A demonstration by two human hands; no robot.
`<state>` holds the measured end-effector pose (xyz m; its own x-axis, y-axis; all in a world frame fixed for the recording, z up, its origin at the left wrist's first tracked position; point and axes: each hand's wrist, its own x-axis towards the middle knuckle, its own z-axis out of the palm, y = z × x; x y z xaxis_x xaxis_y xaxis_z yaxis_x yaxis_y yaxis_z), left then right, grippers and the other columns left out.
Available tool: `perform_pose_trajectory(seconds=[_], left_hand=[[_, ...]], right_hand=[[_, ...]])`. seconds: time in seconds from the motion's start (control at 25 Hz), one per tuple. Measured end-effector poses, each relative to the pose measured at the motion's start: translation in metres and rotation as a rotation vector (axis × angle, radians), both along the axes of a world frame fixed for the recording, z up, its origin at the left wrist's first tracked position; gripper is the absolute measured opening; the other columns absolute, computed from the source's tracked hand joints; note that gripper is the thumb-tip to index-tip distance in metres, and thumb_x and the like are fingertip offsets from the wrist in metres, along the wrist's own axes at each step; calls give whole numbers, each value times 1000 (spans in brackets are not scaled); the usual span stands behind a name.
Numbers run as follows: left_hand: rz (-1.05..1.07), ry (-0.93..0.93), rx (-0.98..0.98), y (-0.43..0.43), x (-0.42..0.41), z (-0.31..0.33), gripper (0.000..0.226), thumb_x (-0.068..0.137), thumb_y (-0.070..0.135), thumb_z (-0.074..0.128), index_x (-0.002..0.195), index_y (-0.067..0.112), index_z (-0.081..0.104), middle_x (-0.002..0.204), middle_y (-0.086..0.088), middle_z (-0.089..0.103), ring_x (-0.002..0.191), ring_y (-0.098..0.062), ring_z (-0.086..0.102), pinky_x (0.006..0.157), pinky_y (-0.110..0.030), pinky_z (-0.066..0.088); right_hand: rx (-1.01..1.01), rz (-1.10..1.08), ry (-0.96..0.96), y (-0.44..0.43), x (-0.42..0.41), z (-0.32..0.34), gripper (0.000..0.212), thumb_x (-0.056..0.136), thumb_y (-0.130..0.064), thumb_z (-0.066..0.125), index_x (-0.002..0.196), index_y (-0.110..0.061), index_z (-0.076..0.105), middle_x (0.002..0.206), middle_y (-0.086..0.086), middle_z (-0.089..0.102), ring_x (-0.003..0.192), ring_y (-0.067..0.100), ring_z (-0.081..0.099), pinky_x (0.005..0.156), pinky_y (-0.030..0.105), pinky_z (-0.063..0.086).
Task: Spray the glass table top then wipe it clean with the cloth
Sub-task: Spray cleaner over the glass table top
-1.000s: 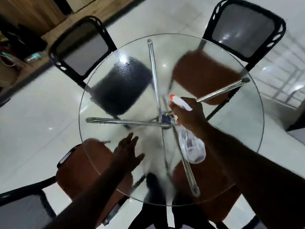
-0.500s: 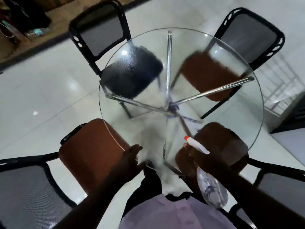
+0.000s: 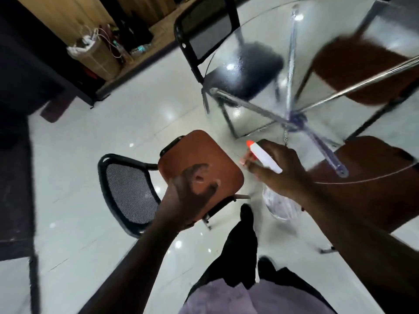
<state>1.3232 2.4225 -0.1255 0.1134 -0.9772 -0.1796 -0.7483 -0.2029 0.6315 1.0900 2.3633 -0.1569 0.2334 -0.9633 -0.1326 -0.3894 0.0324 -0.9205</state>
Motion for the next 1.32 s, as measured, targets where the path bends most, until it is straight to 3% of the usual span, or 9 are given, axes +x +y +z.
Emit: perform_pose_trajectory(seconds=[0.24, 0.4, 0.48, 0.68, 0.8, 0.96, 1.12, 1.32], left_hand=[[281, 116, -99, 129, 113, 48, 31, 88, 35, 80, 118, 28, 74, 106, 13, 76, 93, -2, 74, 76, -26, 64], [418, 103, -228, 192, 215, 62, 23, 88, 32, 82, 110, 33, 74, 104, 23, 75, 92, -4, 75, 77, -32, 64], [462, 117, -289, 218, 268, 70, 25, 87, 36, 82, 110, 34, 74, 106, 23, 75, 93, -4, 74, 76, -27, 62], [498, 191, -441, 277, 442, 110, 25, 85, 35, 82, 109, 31, 75, 106, 19, 77, 94, -4, 74, 69, -14, 57], [514, 171, -460, 282, 533, 120, 25, 86, 37, 82, 109, 32, 74, 104, 14, 77, 92, -4, 73, 67, -11, 54], [470, 99, -471, 232, 648, 133, 27, 87, 41, 81, 113, 34, 73, 105, 20, 75, 96, -1, 72, 74, -16, 57], [411, 36, -477, 122, 750, 138, 32, 88, 45, 78, 117, 35, 72, 109, 22, 74, 100, 1, 71, 79, -23, 61], [357, 31, -505, -57, 848, 168, 32, 87, 45, 79, 117, 36, 72, 112, 21, 74, 103, -1, 71, 83, -28, 62]], right_hand=[[-106, 315, -141, 55, 132, 67, 23, 93, -39, 84, 105, -22, 73, 97, -3, 80, 64, 13, 78, 60, 24, 59], [-291, 536, -91, 79, 240, 110, 34, 96, -60, 75, 113, -31, 70, 102, -3, 80, 76, 16, 80, 80, 46, 64], [-290, 616, -130, 92, 298, 131, 26, 96, -50, 79, 109, -29, 71, 102, -4, 80, 74, 18, 80, 80, 43, 65], [-375, 688, -210, 142, 513, 186, 17, 97, -31, 82, 98, -19, 69, 89, -2, 76, 62, 18, 76, 59, 26, 59], [-403, 688, -252, 147, 617, 209, 25, 98, -31, 81, 103, -12, 66, 96, 3, 75, 62, 22, 77, 63, 32, 61], [-379, 743, -305, 99, 723, 227, 32, 99, -29, 80, 108, -5, 61, 94, 5, 74, 70, 29, 79, 68, 40, 64], [-462, 810, -249, -6, 812, 224, 28, 98, -32, 80, 108, -12, 65, 100, 4, 75, 75, 25, 79, 71, 49, 68], [-661, 753, -208, -169, 897, 231, 27, 95, -40, 83, 112, -23, 71, 105, -7, 74, 98, 19, 74, 81, 42, 63]])
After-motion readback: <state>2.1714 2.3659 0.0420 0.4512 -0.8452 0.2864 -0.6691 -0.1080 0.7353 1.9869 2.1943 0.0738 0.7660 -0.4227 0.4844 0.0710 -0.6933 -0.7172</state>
